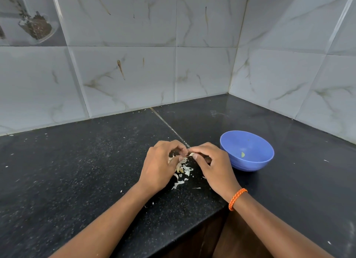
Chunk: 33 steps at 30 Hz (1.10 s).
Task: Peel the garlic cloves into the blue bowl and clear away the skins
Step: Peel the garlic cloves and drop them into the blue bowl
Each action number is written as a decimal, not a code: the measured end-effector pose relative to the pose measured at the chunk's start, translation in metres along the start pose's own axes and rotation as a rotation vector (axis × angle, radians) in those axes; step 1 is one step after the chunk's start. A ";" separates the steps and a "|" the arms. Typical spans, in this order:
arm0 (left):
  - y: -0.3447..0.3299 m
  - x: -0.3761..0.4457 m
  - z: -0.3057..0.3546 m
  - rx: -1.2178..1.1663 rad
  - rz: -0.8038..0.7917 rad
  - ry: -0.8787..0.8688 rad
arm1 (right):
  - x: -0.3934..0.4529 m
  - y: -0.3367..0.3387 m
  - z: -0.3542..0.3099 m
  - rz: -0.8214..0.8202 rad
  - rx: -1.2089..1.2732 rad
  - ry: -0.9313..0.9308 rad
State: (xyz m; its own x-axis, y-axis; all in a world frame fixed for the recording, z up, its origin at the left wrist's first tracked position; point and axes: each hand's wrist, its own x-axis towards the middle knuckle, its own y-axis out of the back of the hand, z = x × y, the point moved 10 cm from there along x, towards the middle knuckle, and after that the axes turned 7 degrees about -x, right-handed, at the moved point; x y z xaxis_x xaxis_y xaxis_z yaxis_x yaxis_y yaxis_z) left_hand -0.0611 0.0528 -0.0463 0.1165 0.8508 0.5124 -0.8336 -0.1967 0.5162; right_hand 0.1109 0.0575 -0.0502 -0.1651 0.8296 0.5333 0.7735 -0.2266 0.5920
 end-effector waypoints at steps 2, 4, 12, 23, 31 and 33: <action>0.007 0.000 0.001 -0.011 0.043 0.024 | 0.000 -0.001 0.001 -0.010 -0.068 0.001; 0.012 -0.001 -0.002 -0.019 0.074 0.064 | 0.000 0.000 0.003 -0.010 -0.082 -0.025; 0.013 0.002 -0.009 -0.043 0.062 0.081 | -0.004 0.004 -0.004 0.043 -0.357 -0.001; 0.015 -0.003 -0.008 -0.004 0.086 0.047 | -0.012 0.007 -0.003 -0.059 -0.127 0.001; 0.017 -0.002 -0.010 -0.084 0.117 0.103 | -0.013 0.008 0.004 -0.027 0.032 -0.016; 0.018 -0.003 -0.010 -0.110 0.119 0.099 | -0.014 0.007 0.004 -0.045 0.049 -0.019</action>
State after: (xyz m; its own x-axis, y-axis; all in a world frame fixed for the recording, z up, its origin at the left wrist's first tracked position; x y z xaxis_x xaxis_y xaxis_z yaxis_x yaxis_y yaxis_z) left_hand -0.0813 0.0517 -0.0450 -0.0360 0.8697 0.4923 -0.8928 -0.2494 0.3752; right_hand 0.1207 0.0464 -0.0560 -0.1892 0.8479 0.4952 0.7944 -0.1642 0.5848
